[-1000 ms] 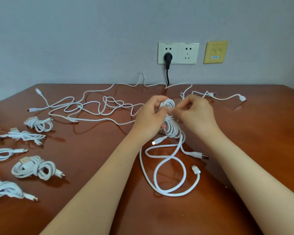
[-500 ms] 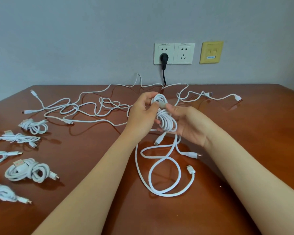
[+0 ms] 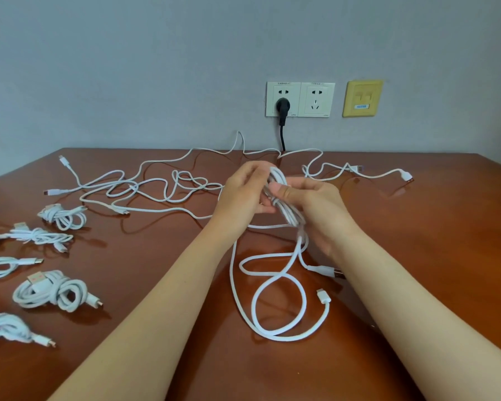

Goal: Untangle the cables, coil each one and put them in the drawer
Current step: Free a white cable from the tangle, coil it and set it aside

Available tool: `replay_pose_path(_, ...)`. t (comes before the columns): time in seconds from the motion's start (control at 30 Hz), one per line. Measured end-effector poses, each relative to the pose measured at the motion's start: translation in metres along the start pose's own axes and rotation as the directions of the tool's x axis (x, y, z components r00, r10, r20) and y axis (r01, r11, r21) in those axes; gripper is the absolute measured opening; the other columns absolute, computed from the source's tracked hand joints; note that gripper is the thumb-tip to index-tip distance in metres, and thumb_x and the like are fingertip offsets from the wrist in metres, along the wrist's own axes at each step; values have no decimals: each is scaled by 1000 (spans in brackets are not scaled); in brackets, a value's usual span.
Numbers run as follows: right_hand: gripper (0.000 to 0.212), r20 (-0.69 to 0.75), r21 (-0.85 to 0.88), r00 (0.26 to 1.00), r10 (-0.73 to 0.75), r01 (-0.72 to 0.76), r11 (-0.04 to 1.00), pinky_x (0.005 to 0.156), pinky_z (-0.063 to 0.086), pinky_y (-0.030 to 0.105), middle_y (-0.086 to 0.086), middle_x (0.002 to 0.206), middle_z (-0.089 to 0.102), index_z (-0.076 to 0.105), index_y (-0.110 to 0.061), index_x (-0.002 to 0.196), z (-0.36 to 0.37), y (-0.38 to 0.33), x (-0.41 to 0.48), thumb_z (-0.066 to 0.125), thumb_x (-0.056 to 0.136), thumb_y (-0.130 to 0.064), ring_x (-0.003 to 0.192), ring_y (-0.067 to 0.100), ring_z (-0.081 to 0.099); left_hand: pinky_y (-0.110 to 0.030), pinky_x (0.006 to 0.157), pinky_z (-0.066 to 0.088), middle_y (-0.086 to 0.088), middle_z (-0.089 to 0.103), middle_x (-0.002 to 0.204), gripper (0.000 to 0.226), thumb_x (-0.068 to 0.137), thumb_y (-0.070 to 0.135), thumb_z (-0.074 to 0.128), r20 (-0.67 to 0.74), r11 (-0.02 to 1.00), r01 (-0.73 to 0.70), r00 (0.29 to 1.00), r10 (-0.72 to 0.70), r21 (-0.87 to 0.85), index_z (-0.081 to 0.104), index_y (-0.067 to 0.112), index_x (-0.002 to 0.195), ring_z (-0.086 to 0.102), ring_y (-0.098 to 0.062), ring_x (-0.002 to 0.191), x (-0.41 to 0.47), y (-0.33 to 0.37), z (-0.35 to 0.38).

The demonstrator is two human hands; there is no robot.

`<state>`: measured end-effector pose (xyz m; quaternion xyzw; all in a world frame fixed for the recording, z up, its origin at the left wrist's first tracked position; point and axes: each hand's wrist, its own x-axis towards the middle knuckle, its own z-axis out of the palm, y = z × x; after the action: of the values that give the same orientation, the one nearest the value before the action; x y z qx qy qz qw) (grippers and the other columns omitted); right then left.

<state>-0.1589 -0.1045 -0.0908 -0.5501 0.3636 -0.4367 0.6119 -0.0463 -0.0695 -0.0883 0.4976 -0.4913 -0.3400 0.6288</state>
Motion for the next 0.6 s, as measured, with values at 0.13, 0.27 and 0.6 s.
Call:
replay_pose_path(0.13,31,-81,-471,960,-270,201,859,70,46,20,-3,86,61,57,-21,87,4,5,-3,81,68,-28,74,7,55,-24,67,56,2,59,81,6,93,16,55,-14,999,38,999,-38,-1,54,21,89,60,-9,71,0,-3,-1)
replay_pose_path(0.27,42,20,-550,947,-320,278,788,60,36,2,-9,91,55,49,-24,103,5,6,-6,77,73,-27,76,-2,49,-21,64,53,-2,61,88,15,96,7,48,-73,992,76,994,-83,-105,55,18,89,61,-13,76,3,-2,-9)
replay_pose_path(0.6,22,104,-624,965,-240,251,740,56,38,6,-7,84,58,56,-24,95,-1,2,-7,71,79,-23,70,2,51,-46,96,46,-6,61,99,37,91,-12,38,-244,999,24,969,-30,-28,55,21,85,56,-28,102,6,11,-23)
